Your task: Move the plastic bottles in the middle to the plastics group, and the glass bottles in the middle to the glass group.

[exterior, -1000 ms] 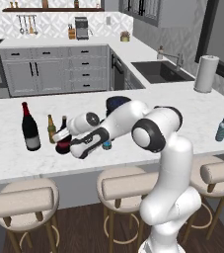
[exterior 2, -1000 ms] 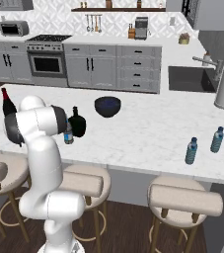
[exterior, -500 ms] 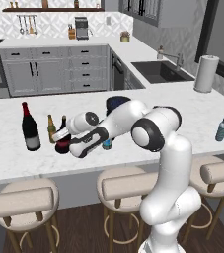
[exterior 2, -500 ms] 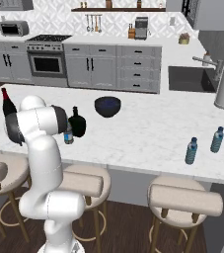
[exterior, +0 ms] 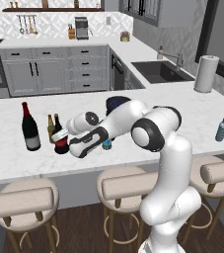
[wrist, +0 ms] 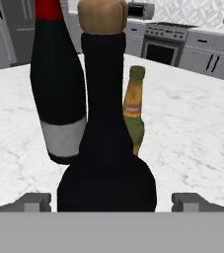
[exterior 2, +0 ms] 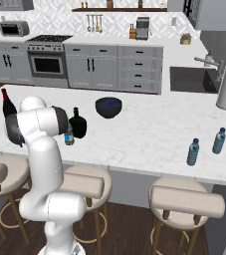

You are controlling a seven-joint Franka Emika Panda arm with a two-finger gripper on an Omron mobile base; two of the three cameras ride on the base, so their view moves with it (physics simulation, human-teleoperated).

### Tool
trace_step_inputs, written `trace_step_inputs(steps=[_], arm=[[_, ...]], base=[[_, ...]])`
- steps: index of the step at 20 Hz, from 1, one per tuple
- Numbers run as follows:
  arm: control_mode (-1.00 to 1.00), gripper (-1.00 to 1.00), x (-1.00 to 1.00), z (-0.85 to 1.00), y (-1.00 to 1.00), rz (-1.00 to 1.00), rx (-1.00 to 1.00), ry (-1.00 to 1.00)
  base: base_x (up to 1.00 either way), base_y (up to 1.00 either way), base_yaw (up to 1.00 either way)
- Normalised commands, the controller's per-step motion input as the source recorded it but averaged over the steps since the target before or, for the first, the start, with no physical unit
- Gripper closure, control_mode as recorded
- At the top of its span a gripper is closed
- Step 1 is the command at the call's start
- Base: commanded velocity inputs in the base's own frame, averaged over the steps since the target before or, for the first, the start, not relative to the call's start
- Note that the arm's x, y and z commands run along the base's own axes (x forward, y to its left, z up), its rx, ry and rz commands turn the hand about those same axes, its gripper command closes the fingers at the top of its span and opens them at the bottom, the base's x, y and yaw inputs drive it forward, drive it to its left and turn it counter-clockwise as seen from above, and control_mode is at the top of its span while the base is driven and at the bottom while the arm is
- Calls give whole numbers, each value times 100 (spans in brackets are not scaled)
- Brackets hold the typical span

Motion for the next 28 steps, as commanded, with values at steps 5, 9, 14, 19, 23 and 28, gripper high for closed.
trace_step_inputs(steps=[5,9,14,19,23,28], arm=[[-100,-100,-11,59,-22,-2,0,5],[-100,-100,-2,100,-46,-2,1,13],[-100,-100,-10,84,-75,-2,0,17],[-100,-100,-2,82,-100,-6,0,18],[-100,-100,0,84,-100,-7,0,25],[-100,-100,-9,29,-72,-1,-6,23]], base=[[0,0,0],[0,0,0],[0,0,0],[0,0,0],[0,0,0],[0,0,0]])
